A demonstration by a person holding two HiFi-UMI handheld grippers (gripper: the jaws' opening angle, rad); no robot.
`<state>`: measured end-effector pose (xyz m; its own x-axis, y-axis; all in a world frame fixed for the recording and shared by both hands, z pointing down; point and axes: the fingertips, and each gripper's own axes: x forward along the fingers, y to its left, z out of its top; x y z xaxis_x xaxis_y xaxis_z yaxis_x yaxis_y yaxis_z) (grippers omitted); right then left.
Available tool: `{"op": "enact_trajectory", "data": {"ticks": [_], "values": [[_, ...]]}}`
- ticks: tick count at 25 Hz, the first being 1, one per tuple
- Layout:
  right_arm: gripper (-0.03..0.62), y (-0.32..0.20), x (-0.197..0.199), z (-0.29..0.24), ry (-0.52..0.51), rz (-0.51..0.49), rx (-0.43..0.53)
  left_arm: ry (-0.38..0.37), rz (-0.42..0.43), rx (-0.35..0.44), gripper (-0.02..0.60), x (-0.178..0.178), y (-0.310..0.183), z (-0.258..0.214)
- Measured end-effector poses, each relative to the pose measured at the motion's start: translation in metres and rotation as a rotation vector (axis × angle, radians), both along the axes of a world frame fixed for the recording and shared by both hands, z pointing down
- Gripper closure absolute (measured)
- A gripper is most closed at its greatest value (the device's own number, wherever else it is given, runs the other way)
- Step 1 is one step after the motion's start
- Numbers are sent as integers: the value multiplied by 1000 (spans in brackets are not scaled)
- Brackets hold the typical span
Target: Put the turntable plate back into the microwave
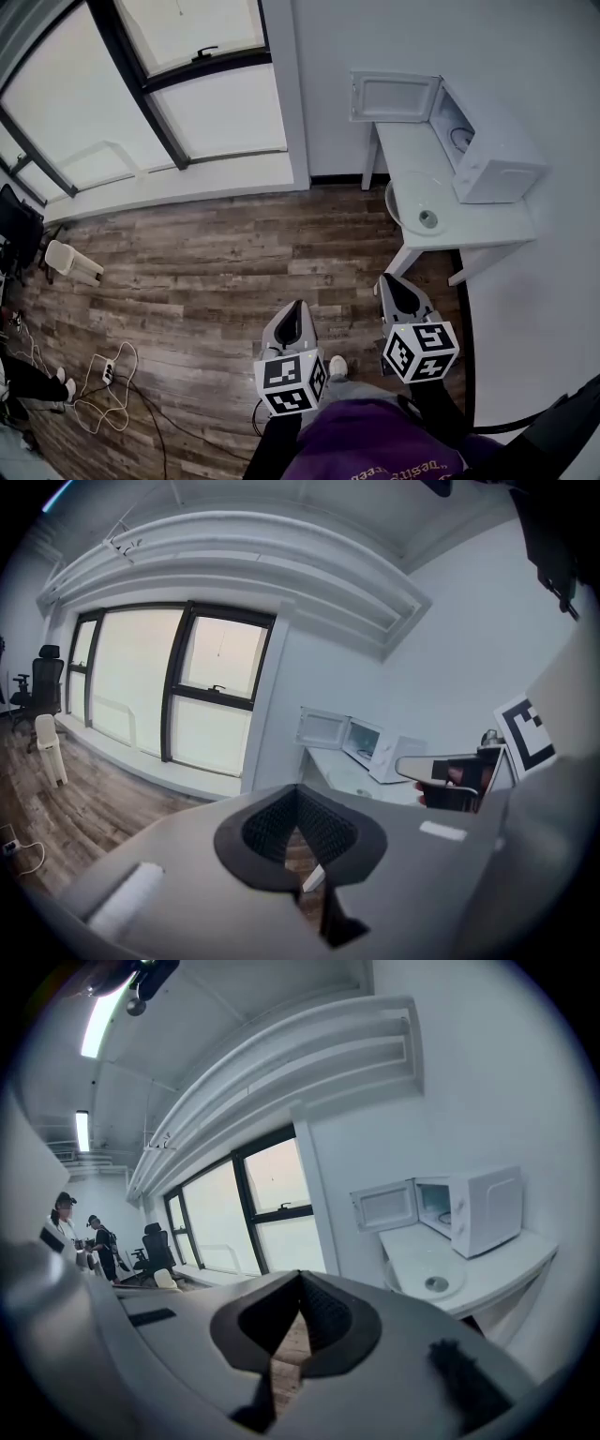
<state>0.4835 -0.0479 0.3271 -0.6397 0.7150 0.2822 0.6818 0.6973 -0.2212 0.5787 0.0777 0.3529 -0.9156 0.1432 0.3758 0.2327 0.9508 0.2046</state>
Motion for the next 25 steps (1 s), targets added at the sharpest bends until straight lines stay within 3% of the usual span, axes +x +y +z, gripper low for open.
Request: {"op": "enact_trajectory", "data": {"ticks": [9,14,18,25], "values": [[588,38,-68,3,42,-6,-12,36,47,-1,578,-79,27,-1],[588,64,-111,13,41,43,-8,32,14,6,578,-127,84,9],[589,93,-157,18,62,86,12,34,49,32,578,-180,118,12],[589,188,-247,-10,45,94,-23,9,113,-11,578,-275,198,-10]]}}
